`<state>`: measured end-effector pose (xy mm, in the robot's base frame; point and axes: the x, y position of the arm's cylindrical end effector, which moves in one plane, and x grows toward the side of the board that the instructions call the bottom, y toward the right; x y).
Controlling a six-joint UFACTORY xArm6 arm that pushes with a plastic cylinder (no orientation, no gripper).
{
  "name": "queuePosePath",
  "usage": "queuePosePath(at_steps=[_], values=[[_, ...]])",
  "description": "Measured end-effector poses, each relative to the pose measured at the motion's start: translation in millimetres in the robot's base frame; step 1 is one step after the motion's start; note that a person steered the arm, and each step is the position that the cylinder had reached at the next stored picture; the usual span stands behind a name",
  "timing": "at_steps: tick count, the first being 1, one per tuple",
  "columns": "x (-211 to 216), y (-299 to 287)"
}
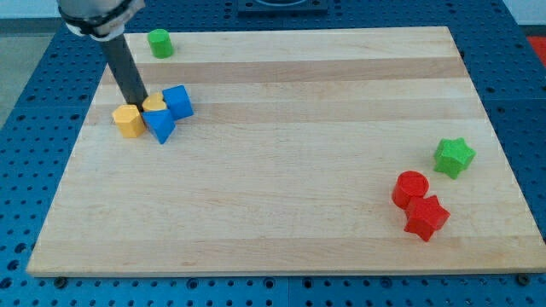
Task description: Move the blue cube to the center top of the board
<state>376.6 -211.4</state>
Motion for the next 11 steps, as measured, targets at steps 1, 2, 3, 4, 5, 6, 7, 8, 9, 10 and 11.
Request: queuePosePath(at_steps=[1, 2, 3, 4, 5, 6, 7, 8, 9, 10, 11], values=[[5, 29], [2, 48], [-16, 71], [-26, 103], [-22, 143], [-5, 174], [2, 203], [2, 232], [0, 240], [-12, 237], [-27, 231]])
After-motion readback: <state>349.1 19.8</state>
